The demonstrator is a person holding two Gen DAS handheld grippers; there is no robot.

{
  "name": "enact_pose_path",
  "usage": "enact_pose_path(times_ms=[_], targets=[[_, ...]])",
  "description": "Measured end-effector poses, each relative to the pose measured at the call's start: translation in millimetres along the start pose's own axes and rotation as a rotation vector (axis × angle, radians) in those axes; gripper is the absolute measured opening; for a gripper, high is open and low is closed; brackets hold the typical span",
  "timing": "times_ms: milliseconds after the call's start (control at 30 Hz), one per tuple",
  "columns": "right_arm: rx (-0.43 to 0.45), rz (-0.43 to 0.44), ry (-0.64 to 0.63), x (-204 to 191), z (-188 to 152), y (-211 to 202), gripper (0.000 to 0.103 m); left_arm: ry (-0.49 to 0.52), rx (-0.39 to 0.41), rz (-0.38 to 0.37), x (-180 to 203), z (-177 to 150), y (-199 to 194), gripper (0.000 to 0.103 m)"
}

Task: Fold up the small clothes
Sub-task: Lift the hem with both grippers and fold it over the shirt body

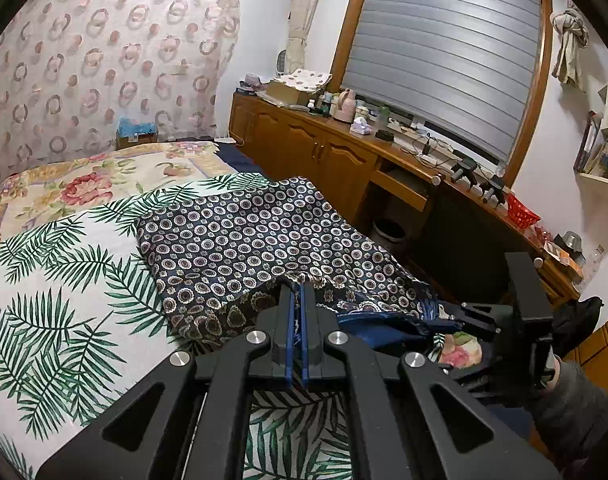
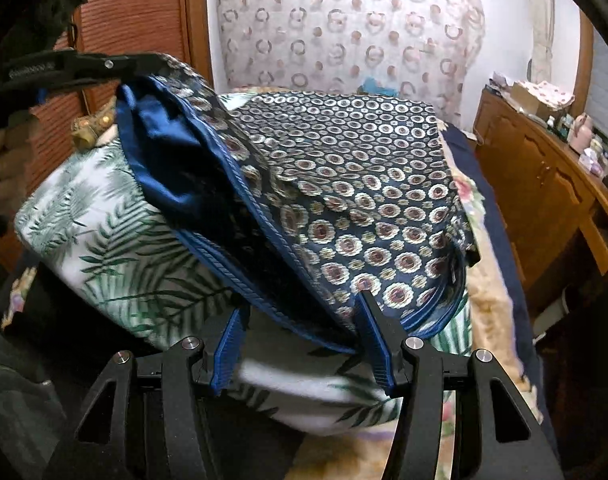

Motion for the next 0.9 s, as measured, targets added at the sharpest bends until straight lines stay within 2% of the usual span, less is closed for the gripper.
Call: enact_pose_path(times_ms=[67, 133, 167, 200, 400, 533, 667, 900], targets=[[0.004, -0.016, -0.005, 6, 5, 4, 0.056, -0.005, 0.006, 0.003, -4, 2, 1, 0.003], [0.022, -0.017, -0.002, 12, 11, 6, 0.037, -0.021, 0.014, 0.006, -10, 5, 2, 0.003], [0.028, -0.011, -0.005, 15, 15, 6, 0.019, -0.032, 0.019, 0.005, -14, 7, 3, 0.003], [0.035, -0.01, -0.013, 17, 21, 6, 0.008, -0.037, 0.022, 0.005, -16, 7, 4, 0.003], [0.153, -0.03, -0.021, 28, 64, 4, 0.005, -0.049, 0.049, 0.044, -33, 18, 7, 0.003], [0.195, -0.039, -0.054, 31, 97, 13, 0.005, -0.034, 0.062, 0.085, -44, 29, 15, 0.003], [0.212, -0.036, -0.084, 34, 126, 31, 0.005, -0.019, 0.055, 0.119, -59, 36, 27, 0.003], [0.191, -0.017, -0.111, 40, 146, 78, 0.004, -0.052, 0.033, 0.128, -88, 44, 52, 0.003]])
Point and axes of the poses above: each gripper's, at about its wrist camera, not at the fingertips, and y roughly the way its jaws point, x to its right, z to its top, the point moved 1 cm from there along y, roughly the way its jaws point, and after that the axes turned 6 degrees about x, right-handed, at the moved point
